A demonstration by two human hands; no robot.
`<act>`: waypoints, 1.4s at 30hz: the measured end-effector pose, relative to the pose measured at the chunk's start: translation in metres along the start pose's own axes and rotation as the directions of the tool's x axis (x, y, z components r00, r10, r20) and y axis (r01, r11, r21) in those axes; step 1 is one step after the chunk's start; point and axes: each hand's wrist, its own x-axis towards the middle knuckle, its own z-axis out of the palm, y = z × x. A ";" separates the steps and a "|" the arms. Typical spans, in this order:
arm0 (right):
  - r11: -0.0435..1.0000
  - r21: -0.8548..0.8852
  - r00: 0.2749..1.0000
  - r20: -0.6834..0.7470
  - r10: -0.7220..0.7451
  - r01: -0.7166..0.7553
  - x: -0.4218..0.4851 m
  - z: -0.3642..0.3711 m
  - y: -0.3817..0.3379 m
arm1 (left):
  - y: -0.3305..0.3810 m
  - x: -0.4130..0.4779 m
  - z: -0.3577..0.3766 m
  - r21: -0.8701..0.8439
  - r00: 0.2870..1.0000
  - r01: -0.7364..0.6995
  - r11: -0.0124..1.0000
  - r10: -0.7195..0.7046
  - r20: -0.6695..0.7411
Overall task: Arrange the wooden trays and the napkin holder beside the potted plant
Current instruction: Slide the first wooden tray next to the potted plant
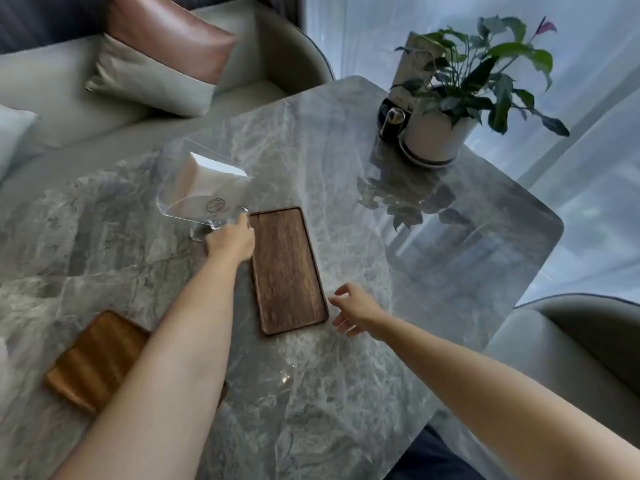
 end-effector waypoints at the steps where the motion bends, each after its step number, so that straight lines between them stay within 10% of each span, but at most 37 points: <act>1: 0.999 0.044 1.000 -0.001 0.011 -0.011 0.001 0.002 0.001 | 0.001 0.005 -0.001 0.015 0.999 0.012 1.000 -0.013 0.030; 13: 0.926 0.356 0.991 0.002 0.133 -0.125 0.024 0.025 0.013 | 0.015 0.051 0.015 0.108 0.998 -0.023 0.994 0.016 0.065; 42: 0.984 0.142 0.956 -0.288 -0.063 0.108 0.046 -0.108 0.002 | 0.086 0.029 -0.023 -0.212 0.968 0.252 0.944 -0.246 0.057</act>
